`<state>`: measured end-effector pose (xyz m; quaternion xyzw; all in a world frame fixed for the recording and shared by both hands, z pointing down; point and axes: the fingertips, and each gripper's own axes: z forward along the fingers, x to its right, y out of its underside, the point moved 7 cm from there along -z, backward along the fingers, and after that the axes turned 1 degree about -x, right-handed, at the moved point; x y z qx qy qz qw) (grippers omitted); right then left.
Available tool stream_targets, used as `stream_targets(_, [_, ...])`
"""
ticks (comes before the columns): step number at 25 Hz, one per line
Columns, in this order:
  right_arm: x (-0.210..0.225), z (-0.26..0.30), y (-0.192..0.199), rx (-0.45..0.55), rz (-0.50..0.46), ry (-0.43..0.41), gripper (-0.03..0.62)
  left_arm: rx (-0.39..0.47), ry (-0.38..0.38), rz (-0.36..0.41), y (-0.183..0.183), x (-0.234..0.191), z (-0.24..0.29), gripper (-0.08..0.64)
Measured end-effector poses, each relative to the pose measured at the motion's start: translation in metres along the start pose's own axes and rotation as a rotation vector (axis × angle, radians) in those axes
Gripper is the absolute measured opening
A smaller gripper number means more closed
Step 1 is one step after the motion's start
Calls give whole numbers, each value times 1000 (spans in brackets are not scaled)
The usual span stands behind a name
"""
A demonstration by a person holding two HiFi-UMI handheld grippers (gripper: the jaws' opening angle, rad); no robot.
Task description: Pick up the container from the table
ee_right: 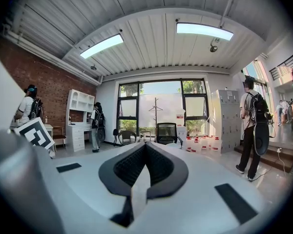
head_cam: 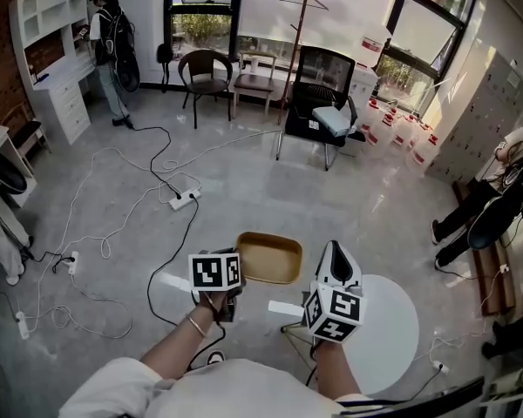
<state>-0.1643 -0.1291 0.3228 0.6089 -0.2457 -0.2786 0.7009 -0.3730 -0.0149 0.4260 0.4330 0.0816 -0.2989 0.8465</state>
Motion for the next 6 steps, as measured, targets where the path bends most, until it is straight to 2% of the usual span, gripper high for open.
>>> stream_targets(6, [-1, -3, 0, 1, -1, 1, 25, -1, -3, -1, 2, -1, -2, 37])
